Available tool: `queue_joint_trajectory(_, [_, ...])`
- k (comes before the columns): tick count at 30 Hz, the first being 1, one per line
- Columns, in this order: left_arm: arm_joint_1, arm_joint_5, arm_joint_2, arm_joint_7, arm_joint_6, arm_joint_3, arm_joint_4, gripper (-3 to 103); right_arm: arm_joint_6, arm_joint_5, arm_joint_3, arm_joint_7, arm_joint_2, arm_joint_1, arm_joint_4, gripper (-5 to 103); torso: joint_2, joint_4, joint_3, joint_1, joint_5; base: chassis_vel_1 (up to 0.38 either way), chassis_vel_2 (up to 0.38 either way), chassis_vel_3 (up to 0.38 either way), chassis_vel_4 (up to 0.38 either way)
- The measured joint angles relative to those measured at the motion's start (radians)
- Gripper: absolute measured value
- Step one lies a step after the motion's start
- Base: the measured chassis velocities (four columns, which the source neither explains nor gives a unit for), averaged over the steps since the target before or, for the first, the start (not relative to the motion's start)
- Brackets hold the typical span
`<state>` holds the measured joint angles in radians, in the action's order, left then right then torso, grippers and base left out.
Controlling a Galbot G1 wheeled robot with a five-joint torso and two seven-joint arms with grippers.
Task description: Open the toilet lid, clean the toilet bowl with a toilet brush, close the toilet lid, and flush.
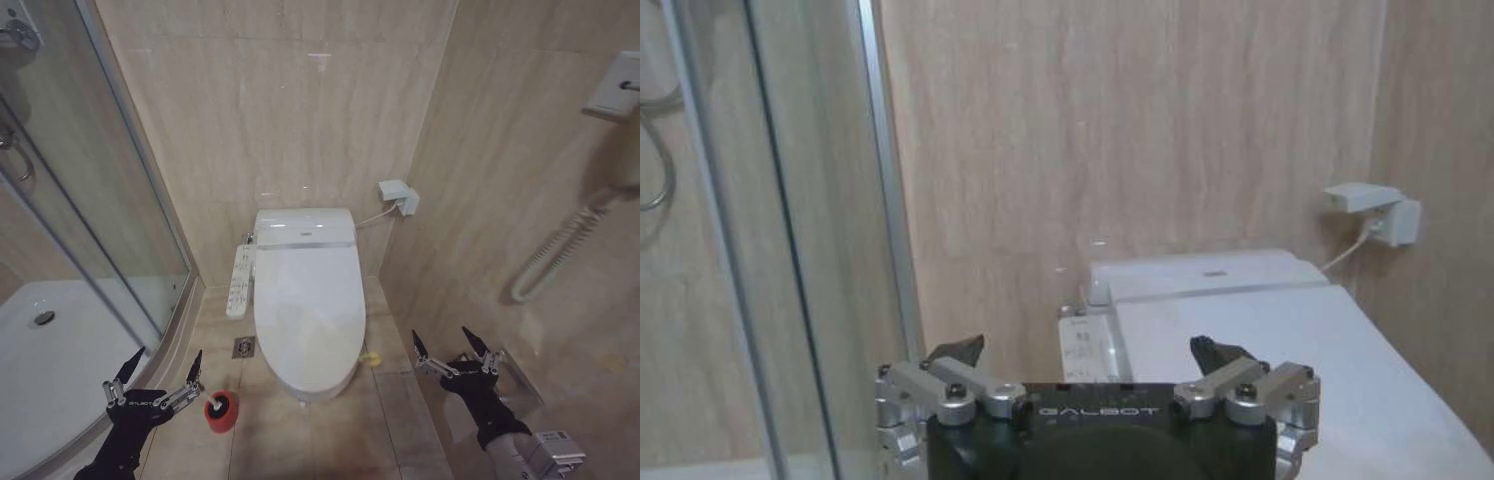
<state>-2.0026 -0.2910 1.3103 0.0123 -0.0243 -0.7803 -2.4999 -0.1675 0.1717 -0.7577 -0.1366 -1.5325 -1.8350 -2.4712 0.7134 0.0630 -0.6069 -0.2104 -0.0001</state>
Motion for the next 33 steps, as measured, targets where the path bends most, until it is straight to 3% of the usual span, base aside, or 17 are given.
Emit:
queue_joint_trajectory(22, [0.000,0.000,0.000,0.000,0.000,0.000,0.000,100,0.000,0.000,0.000,0.000,0.000,0.000,0.000,100,0.000,-0.0006,0.000,0.000,0.0003,0.224,-0.220,-0.213,0.218])
queue_joint_trajectory(33, [0.000,0.000,0.000,0.000,0.000,0.000,0.000,100,0.000,0.000,0.000,0.000,0.000,0.000,0.000,100,0.000,-0.0002,0.000,-0.001,0.0002,0.056,-0.041,-0.057,0.055])
